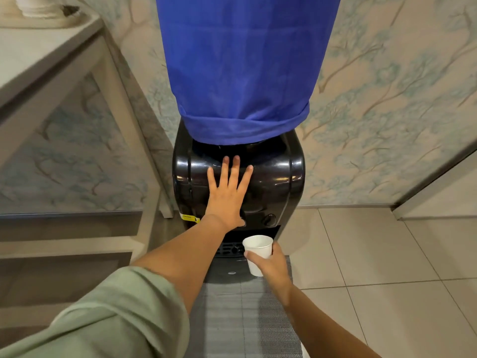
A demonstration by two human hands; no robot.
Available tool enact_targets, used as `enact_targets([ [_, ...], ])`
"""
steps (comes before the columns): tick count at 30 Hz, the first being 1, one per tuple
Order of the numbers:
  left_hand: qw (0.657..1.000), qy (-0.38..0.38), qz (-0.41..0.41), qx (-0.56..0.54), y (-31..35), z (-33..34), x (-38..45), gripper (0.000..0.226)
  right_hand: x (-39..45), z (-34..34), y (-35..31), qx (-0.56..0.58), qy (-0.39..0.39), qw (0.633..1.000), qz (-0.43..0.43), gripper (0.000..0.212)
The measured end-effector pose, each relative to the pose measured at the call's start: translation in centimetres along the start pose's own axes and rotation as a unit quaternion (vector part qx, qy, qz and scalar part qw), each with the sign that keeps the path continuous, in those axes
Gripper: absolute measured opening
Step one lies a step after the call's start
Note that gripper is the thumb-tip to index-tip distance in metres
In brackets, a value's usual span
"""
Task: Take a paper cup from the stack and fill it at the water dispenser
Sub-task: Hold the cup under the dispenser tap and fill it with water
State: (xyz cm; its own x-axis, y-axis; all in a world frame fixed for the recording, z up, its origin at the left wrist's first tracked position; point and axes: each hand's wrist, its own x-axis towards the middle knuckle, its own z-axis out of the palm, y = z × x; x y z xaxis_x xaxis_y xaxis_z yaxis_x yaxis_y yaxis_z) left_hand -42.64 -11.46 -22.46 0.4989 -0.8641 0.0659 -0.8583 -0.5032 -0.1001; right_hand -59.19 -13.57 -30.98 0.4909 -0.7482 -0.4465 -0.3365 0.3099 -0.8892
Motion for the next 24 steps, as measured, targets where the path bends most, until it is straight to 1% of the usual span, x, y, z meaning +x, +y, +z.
enact_targets([
  [4, 1.0, 0.013, 0.007, -0.002, -0.2, 1.0, 0.2, 0.156, 2.0, 0.9, 1.8, -0.092, 0.017, 0.995, -0.018, 0.085],
  [6, 1.0, 0.021, 0.002, 0.003, -0.2, 1.4, 0.4, 0.157, 3.0, 1.7, 2.5, -0.132, 0.011, 0.991, -0.019, 0.092],
  [8, 1.0, 0.029, 0.0, 0.008, -0.1, 1.6, 0.5, 0.156, 3.8, 2.3, 2.9, -0.139, 0.008, 0.99, -0.016, 0.088],
  [11, 0.999, 0.034, 0.0, 0.013, -0.2, 1.6, 0.6, 0.154, 4.9, 3.0, 3.1, -0.127, 0.004, 0.992, -0.009, 0.072],
  [13, 0.999, 0.037, -0.001, 0.02, -0.1, 1.6, 0.5, 0.152, 5.3, 3.5, 3.0, -0.124, 0.0, 0.992, -0.006, 0.065],
  [17, 0.999, 0.043, -0.001, 0.011, -0.2, 1.8, 0.5, 0.15, 6.2, 4.7, 2.4, -0.136, 0.004, 0.991, 0.013, 0.063],
  [19, 0.999, 0.045, 0.002, 0.007, -0.2, 1.9, 0.6, 0.15, 6.7, 5.1, 2.2, -0.148, 0.015, 0.988, 0.025, 0.056],
  [21, 0.999, 0.049, 0.004, 0.011, -0.2, 2.0, 0.7, 0.151, 7.0, 5.4, 2.2, -0.143, 0.017, 0.989, 0.025, 0.052],
  [24, 0.998, 0.065, 0.0, 0.024, -0.1, 2.1, 0.8, 0.152, 7.5, 5.8, 2.2, -0.134, 0.017, 0.991, 0.02, 0.052],
])
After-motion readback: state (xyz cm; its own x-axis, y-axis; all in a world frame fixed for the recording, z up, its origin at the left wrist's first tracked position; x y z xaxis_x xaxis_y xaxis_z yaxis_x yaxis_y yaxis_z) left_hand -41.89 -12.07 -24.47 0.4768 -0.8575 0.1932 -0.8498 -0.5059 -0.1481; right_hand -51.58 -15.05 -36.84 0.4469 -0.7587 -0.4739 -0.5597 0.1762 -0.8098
